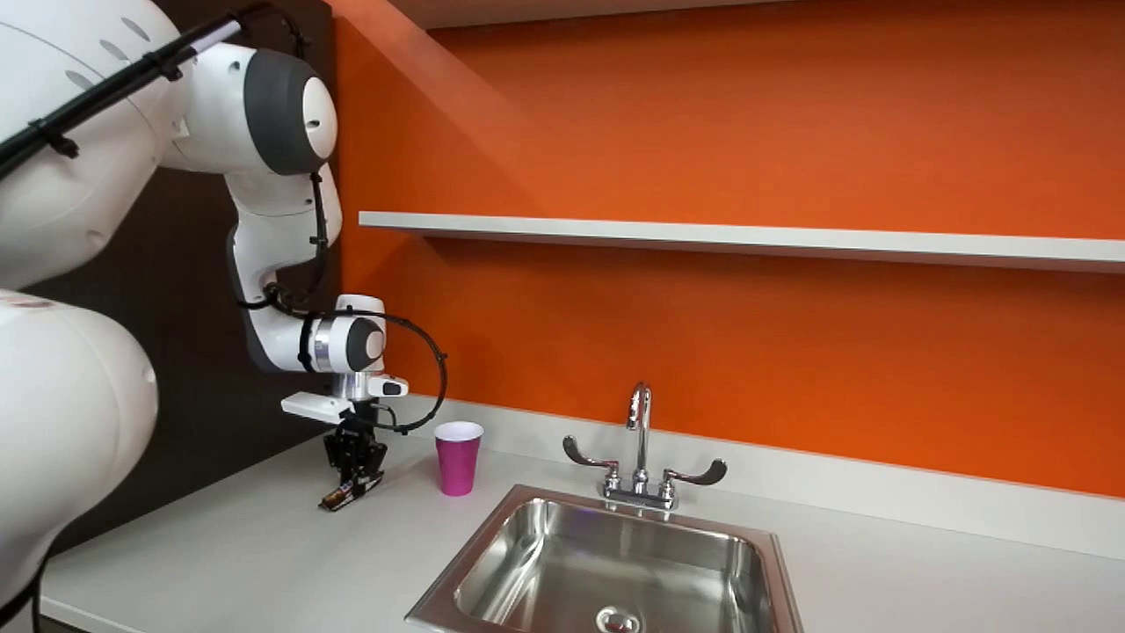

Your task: Put the brown packet on the bottom shelf.

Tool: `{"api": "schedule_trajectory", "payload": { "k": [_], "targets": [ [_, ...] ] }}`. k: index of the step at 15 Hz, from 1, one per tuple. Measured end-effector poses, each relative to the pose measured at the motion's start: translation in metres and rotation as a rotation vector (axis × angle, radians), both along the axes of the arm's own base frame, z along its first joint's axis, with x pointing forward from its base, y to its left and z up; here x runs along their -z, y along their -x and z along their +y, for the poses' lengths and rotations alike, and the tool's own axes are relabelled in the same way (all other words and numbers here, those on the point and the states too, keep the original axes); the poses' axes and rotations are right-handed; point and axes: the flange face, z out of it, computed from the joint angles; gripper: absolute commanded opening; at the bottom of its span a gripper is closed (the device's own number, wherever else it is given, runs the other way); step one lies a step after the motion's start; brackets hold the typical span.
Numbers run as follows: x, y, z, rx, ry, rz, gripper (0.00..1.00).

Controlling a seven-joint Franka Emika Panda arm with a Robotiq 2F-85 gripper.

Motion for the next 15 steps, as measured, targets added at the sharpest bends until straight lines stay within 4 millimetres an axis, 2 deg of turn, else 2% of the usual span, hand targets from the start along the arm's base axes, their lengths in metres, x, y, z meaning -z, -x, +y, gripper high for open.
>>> {"api": "schedule_trajectory", "payload": {
  "k": [1,3,9,12,15],
  "targets": [
    [0.0,0.0,0.0,0.0,0.0,0.0,0.0],
    [0.0,0.0,0.0,0.0,0.0,-0.001,0.04],
    [-0.003,-0.005,-0.005,0.008,0.003,-0.009,0.04],
    [-0.013,-0.011,-0.013,0.02,0.007,-0.028,0.04],
    [-0.033,-0.013,-0.021,0.032,0.007,-0.052,0.04]
  ]
}}
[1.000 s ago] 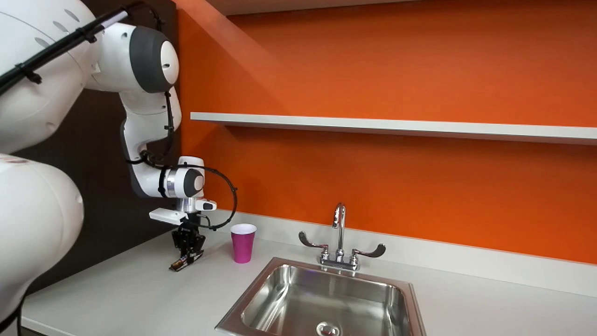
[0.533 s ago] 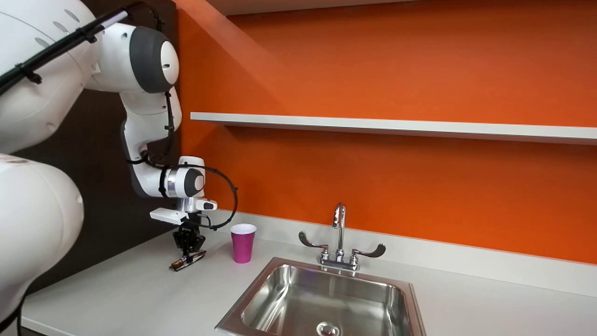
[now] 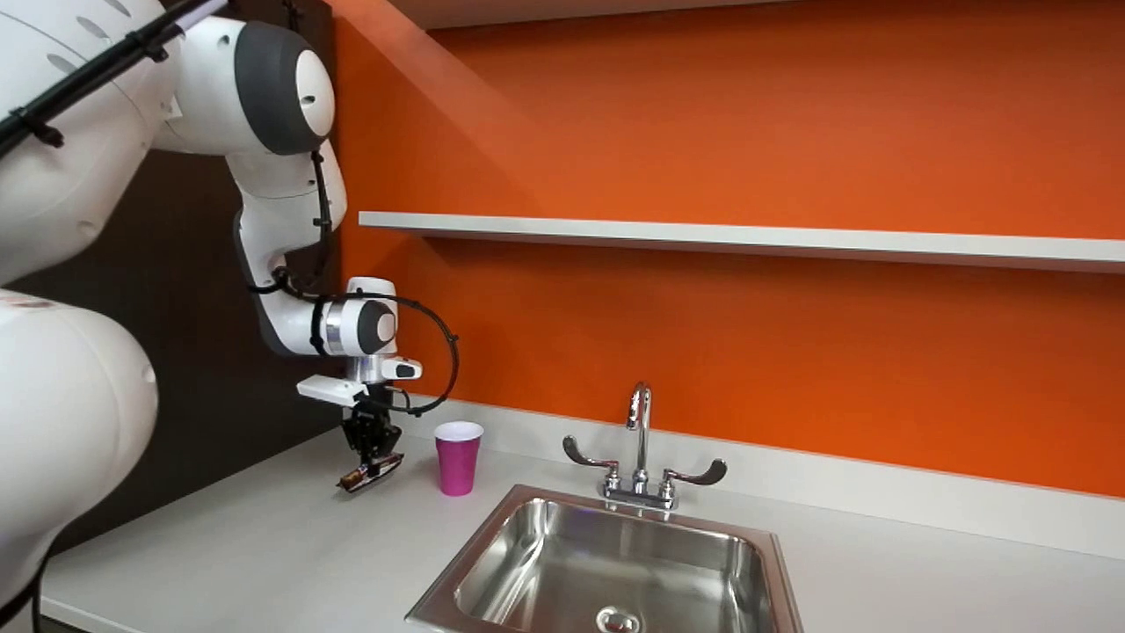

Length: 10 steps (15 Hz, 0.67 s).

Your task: Put the brown packet on the bottom shelf.

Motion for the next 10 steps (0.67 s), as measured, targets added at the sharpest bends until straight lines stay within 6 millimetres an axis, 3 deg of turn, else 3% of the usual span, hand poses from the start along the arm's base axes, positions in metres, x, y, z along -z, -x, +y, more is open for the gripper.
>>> {"api": "schedule_trajectory", "payload": {
  "k": [4,10],
  "targets": [
    [-0.02,0.022,-0.009,0.004,0.002,0.009,0.04],
    [-0.055,0.084,-0.028,0.006,0.003,0.036,0.04]
  ]
}}
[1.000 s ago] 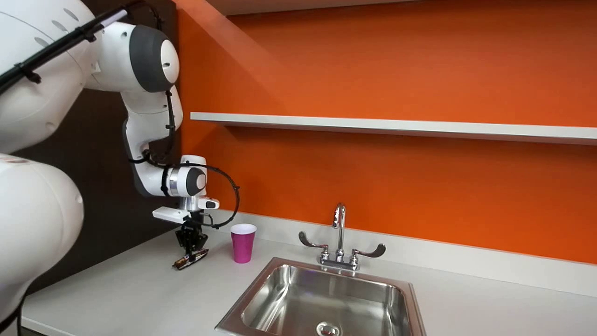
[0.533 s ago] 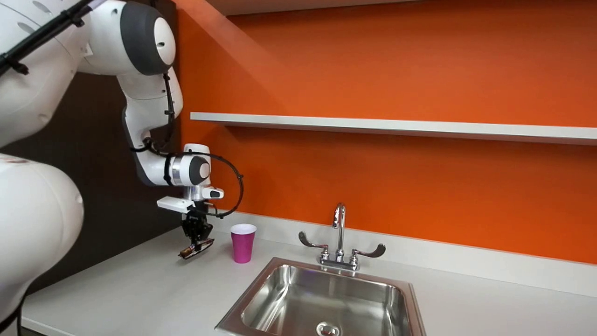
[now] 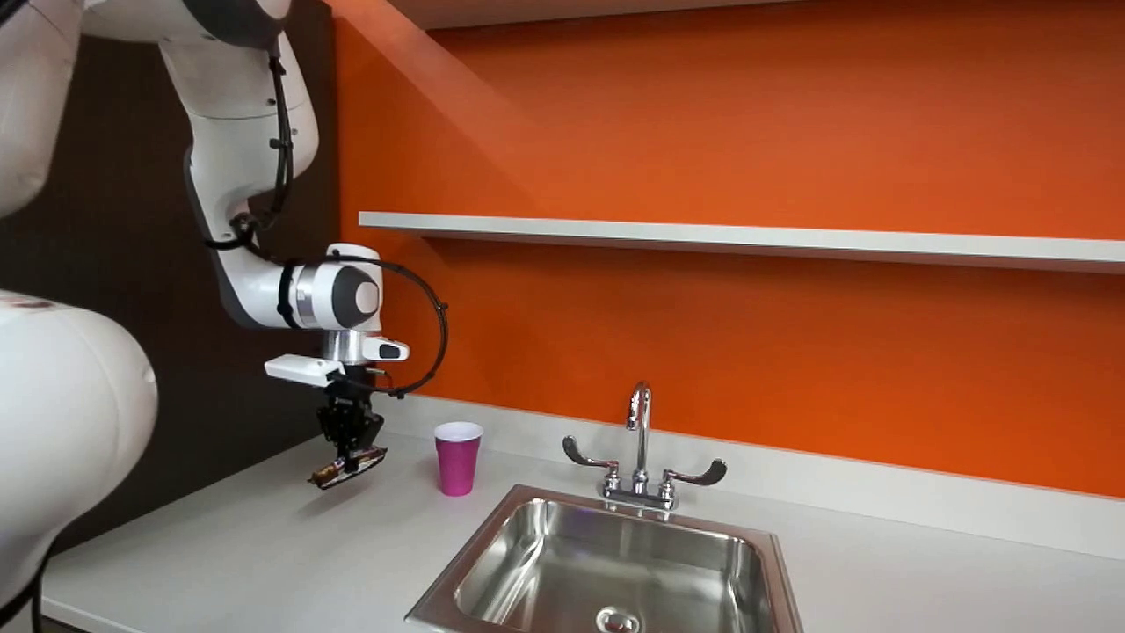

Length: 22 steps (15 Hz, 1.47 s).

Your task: Put the brown packet on the bottom shelf.

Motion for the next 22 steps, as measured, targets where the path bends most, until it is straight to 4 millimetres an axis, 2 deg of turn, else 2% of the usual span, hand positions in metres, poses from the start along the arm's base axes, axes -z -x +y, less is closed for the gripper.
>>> {"api": "schedule_trajectory", "payload": {
  "k": [2,5,11,15,18,22],
  "targets": [
    [-0.024,0.019,-0.007,0.001,-0.009,-0.019,0.04],
    [-0.073,0.039,-0.018,-0.001,-0.026,-0.086,0.04],
    [-0.198,0.066,-0.035,0.0,-0.042,-0.268,0.04],
    [-0.272,0.084,-0.038,0.002,-0.042,-0.375,0.04],
    [-0.322,0.09,-0.035,-0.006,-0.034,-0.449,0.04],
    [-0.377,0.082,-0.035,-0.018,-0.012,-0.526,0.04]
  ]
}}
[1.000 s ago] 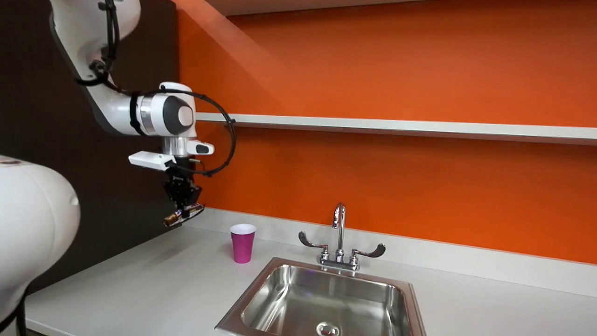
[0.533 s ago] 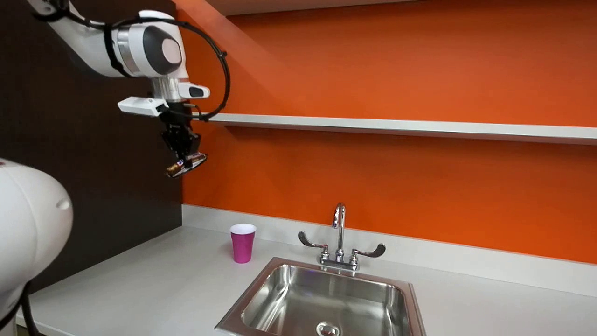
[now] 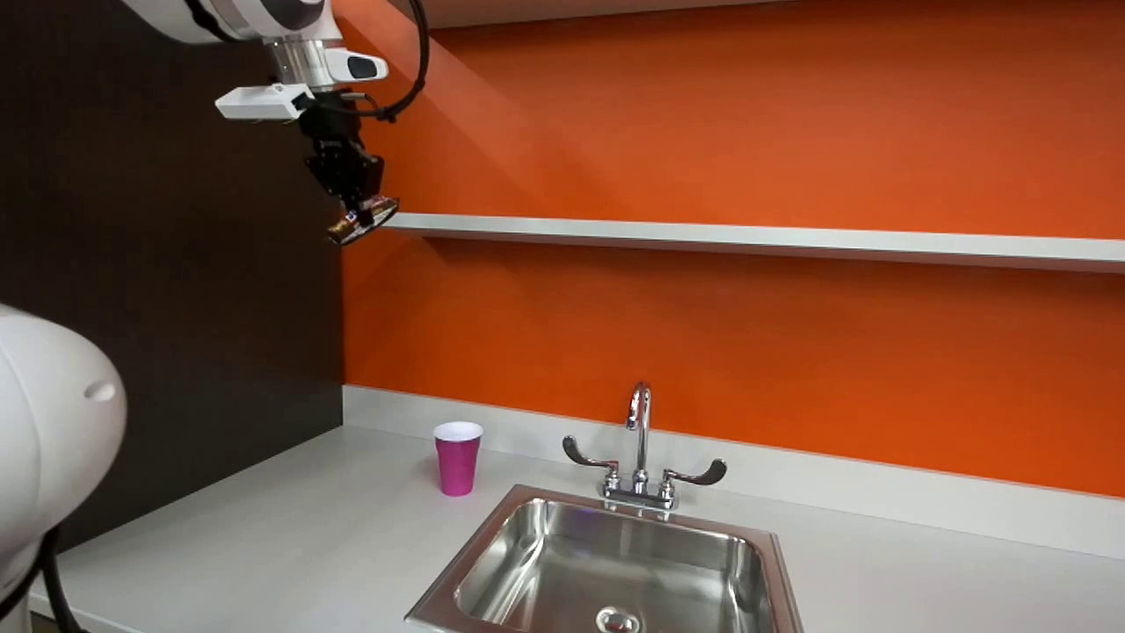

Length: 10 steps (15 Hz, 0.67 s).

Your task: Put the brown packet on the bottom shelf.

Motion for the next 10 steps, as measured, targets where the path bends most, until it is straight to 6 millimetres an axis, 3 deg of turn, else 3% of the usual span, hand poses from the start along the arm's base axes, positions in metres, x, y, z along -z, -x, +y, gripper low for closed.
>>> {"api": "schedule_trajectory", "payload": {
  "k": [4,10],
  "targets": [
    [-0.037,-0.025,-0.002,0.0,0.002,-0.051,0.04],
    [-0.065,-0.087,-0.002,-0.014,0.018,-0.083,0.04]
  ]
}}
